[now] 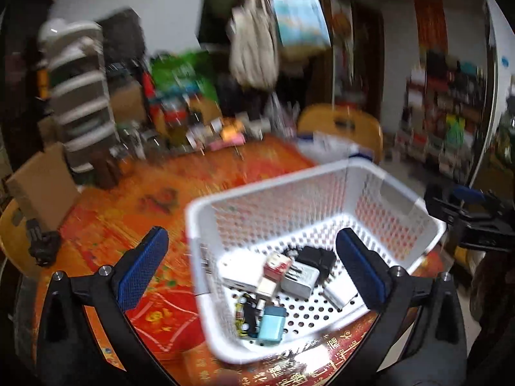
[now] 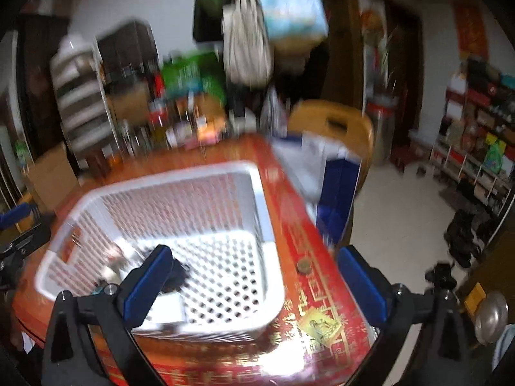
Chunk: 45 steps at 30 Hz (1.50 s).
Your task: Organize rigid objects
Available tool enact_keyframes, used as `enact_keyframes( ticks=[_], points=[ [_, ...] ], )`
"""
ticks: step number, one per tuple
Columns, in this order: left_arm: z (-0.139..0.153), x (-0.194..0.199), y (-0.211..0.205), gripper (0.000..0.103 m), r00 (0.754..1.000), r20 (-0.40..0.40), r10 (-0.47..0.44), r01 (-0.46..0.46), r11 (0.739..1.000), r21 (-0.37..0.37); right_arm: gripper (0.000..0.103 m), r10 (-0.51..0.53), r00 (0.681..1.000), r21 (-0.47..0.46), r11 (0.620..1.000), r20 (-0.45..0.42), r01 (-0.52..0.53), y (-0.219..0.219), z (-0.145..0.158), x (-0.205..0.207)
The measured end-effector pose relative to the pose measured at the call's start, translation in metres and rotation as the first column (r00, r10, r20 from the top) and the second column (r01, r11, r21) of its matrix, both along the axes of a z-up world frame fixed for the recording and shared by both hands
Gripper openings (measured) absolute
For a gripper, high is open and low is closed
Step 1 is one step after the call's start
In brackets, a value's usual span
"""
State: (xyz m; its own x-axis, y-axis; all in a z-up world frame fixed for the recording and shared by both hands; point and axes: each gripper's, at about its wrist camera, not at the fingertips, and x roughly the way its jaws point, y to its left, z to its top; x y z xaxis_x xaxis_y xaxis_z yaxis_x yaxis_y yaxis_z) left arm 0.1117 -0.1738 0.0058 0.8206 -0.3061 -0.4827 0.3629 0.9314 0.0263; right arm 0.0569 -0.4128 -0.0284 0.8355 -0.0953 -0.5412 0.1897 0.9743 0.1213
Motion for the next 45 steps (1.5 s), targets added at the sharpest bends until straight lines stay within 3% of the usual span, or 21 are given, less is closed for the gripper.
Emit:
enact_keyframes(
  ticks=[3, 7, 11, 14, 18, 23, 33, 45],
  points=[
    [0.013, -0.028, 0.027, 0.103, 0.999, 0.039, 0.033, -0.033, 0.999, -0.005, 0.103, -0.018, 0.99, 0.014, 1.0, 0.14, 0.017, 0.025, 0.021, -0.042],
    [0.024, -0.071, 0.06, 0.103, 0.995, 0.074, 0.066, -0.066, 0.998, -0.003, 0.103, -0.017, 0.967, -0.032, 0.999, 0.253, 0.026, 0.067, 0.046, -0.101],
    [0.038, -0.126, 0.101, 0.103, 0.983, 0.147, 0.111, -0.104, 0.993, -0.058, 0.103, 0.035, 0.955, -0.08, 0.997, 0.295, -0.012, 0.101, 0.065, -0.153],
    [0.04, -0.154, 0.12, 0.103, 0.98, 0.159, 0.123, -0.109, 0.99, -0.094, 0.103, 0.057, 0.958, -0.09, 0.995, 0.281, -0.033, 0.118, 0.069, -0.171],
    [0.023, -0.172, 0.124, 0.103, 0.986, 0.123, 0.114, -0.106, 0.992, -0.069, 0.103, 0.086, 0.969, -0.057, 0.996, 0.23, -0.075, 0.128, 0.059, -0.173],
    [0.0, -0.165, 0.104, 0.103, 0.992, 0.05, 0.116, -0.115, 0.993, -0.037, 0.103, 0.112, 0.982, -0.072, 0.992, 0.15, -0.102, 0.138, 0.044, -0.168],
    [-0.018, -0.142, 0.092, 0.103, 0.993, 0.031, 0.116, -0.115, 0.993, -0.039, 0.103, 0.098, 0.993, -0.049, 0.994, 0.065, -0.095, 0.128, 0.014, -0.143],
    [-0.022, -0.14, 0.085, 0.103, 0.991, 0.034, 0.129, -0.128, 0.991, -0.041, 0.103, 0.113, 0.992, -0.045, 0.993, 0.063, -0.111, 0.13, 0.013, -0.141]
  ],
)
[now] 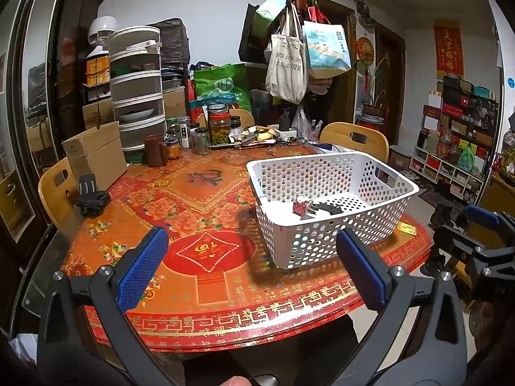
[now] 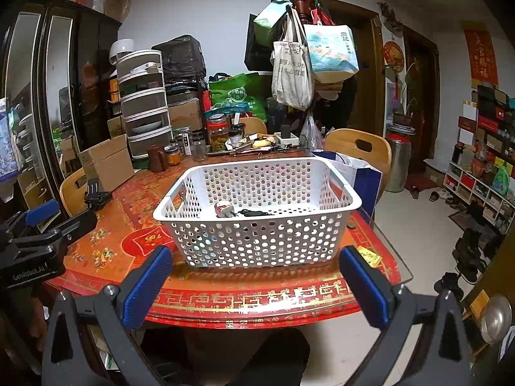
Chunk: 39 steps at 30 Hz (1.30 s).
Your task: Organize rigid objects
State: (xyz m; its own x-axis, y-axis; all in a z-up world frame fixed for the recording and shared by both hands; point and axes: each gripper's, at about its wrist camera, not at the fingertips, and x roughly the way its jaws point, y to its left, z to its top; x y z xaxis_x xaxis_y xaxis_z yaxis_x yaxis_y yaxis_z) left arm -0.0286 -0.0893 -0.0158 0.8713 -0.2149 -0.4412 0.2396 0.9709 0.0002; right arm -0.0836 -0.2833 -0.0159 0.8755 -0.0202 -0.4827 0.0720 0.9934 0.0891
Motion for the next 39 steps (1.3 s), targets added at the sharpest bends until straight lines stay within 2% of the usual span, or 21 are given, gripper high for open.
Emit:
enact_keyframes(
  ticks=[39],
  points=[
    [-0.005, -0.001, -0.017, 0.103, 1.0, -0.012, -0.001, 0.001, 1.0, 0.014, 0.103, 0.012, 1.0, -0.006, 1.0, -0.002, -0.012, 0.003, 0.001, 0.002]
  ],
)
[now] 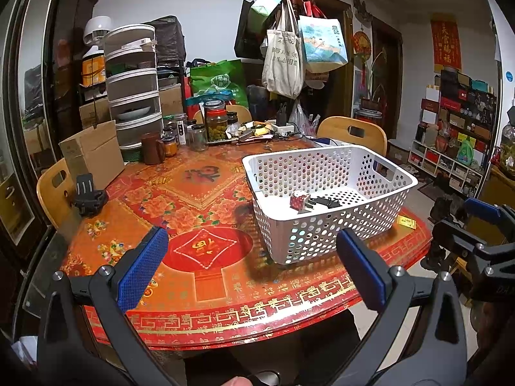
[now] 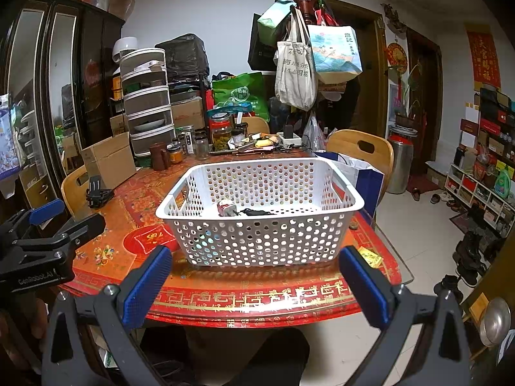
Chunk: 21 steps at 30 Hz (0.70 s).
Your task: Organize rigid objects
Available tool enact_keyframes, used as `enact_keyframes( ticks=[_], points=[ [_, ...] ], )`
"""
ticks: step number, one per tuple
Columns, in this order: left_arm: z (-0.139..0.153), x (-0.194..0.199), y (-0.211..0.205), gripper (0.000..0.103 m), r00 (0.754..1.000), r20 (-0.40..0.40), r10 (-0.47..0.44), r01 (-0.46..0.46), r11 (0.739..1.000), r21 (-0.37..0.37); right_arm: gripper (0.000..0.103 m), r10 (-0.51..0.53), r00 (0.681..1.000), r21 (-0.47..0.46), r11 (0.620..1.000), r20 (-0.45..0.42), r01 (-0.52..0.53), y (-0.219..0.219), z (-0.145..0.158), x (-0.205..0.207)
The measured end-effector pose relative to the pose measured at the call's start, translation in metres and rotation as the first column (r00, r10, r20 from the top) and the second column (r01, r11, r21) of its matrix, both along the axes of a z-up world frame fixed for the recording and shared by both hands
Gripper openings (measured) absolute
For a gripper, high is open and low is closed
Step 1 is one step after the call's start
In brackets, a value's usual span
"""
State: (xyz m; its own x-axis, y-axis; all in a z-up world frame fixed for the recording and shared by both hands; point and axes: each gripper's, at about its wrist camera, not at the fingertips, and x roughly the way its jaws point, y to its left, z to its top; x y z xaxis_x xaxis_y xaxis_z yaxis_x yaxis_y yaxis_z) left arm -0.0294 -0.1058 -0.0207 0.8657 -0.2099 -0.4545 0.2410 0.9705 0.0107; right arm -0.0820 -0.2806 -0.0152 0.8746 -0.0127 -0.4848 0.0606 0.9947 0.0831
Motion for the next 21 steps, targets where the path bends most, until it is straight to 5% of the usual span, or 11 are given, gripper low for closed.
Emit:
enact_keyframes(
  ticks=[21],
  points=[
    [-0.005, -0.0069, -0.0016, 0.103, 1.0, 0.026, -0.013, 0.012, 0.999, 0.033, 0.103, 0.01, 1.0, -0.003, 1.0, 0.001, -0.01, 0.0009, -0.0017, 0.0]
  ],
)
